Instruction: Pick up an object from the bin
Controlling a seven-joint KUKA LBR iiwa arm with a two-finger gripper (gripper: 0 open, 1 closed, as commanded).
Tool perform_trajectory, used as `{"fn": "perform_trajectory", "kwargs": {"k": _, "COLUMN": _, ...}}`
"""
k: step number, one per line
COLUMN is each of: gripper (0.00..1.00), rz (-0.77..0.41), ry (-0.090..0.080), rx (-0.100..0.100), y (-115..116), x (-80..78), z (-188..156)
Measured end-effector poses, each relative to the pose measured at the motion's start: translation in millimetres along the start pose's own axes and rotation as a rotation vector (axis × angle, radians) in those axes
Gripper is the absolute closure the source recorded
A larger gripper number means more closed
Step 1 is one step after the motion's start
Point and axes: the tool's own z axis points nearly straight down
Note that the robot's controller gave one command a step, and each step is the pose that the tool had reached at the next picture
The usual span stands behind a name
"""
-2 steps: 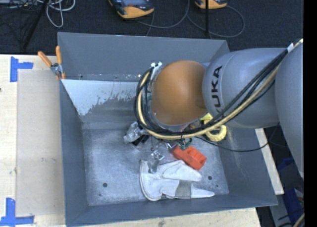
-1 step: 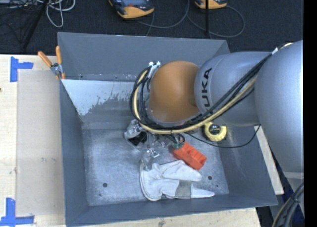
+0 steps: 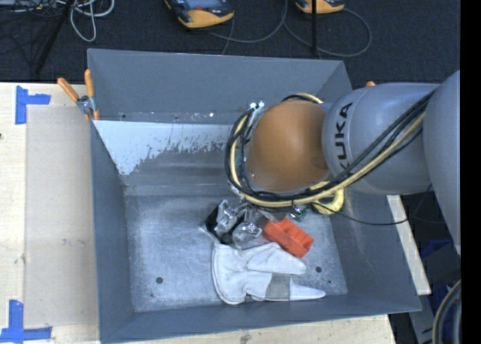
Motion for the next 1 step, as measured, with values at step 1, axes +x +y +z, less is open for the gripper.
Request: {"fn": "perform_trajectory", "kwargs": {"k": 1, "gripper": 0.0, "rz": 0.002, "ry": 0.007, "rx": -0.004, "y": 0.5, "x": 2.0, "z": 2.5}}
